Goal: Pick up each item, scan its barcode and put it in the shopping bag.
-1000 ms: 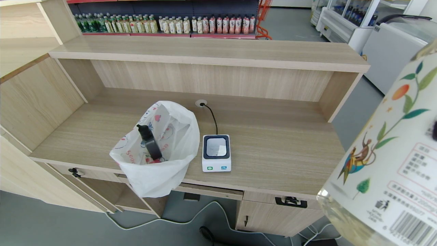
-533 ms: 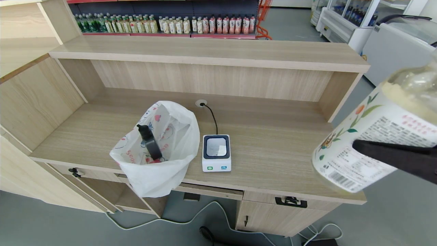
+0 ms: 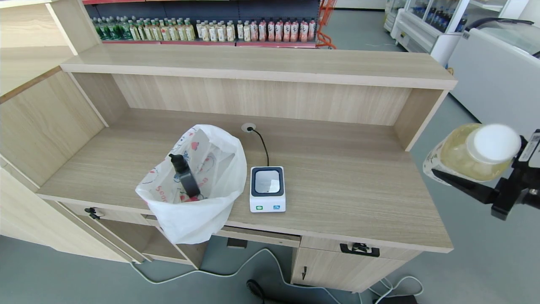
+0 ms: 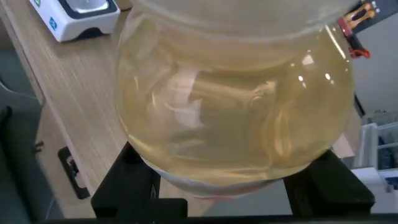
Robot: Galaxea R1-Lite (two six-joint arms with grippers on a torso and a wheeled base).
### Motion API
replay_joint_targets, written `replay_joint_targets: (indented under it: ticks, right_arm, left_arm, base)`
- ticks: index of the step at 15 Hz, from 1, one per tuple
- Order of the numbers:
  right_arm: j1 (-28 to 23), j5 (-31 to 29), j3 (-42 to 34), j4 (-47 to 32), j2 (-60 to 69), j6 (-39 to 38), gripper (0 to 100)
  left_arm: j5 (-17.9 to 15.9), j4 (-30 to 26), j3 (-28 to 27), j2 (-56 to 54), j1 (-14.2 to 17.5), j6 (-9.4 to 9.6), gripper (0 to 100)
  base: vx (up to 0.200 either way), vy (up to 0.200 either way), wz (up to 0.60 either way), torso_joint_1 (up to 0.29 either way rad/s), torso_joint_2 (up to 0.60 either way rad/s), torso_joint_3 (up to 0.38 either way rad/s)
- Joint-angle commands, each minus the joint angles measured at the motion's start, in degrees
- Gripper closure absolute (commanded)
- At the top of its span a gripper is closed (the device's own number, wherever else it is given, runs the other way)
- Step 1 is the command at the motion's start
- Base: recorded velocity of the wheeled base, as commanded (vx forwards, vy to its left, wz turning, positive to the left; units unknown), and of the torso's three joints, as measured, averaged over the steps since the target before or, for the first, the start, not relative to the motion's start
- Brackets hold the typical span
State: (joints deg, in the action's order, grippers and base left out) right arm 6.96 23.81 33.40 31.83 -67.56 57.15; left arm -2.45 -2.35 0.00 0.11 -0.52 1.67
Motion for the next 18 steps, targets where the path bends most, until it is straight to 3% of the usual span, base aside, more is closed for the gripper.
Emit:
replay_joint_targets:
  ticks: [1, 10, 16, 18]
  right_arm:
    - [-2.7, 0.4, -0.3, 1.5, -1.9, 4.8, 100]
    - [-4.5, 4.0, -6.4, 2.1, 3.0, 20.3, 100]
    - [-6.2, 3.7, -8.4, 2.3, 7.5, 20.2, 100]
    - [-9.5, -0.6, -9.8, 1.7, 12.5, 19.8, 100]
  left_arm:
    - [0.0, 0.0, 0.0, 0.0, 0.0, 0.0, 0]
    - [0.0, 0.0, 0.0, 0.0, 0.0, 0.09, 0]
    - [0.0, 0.0, 0.0, 0.0, 0.0, 0.09, 0]
    - [0.0, 0.0, 0.0, 0.0, 0.0, 0.09, 0]
  base:
    - [0.0, 0.0, 0.0, 0.0, 0.0, 0.0]
    - [0.0, 0.0, 0.0, 0.0, 0.0, 0.0]
    - [0.0, 0.0, 0.0, 0.0, 0.0, 0.0]
    - [0.0, 0.0, 0.0, 0.0, 0.0, 0.0]
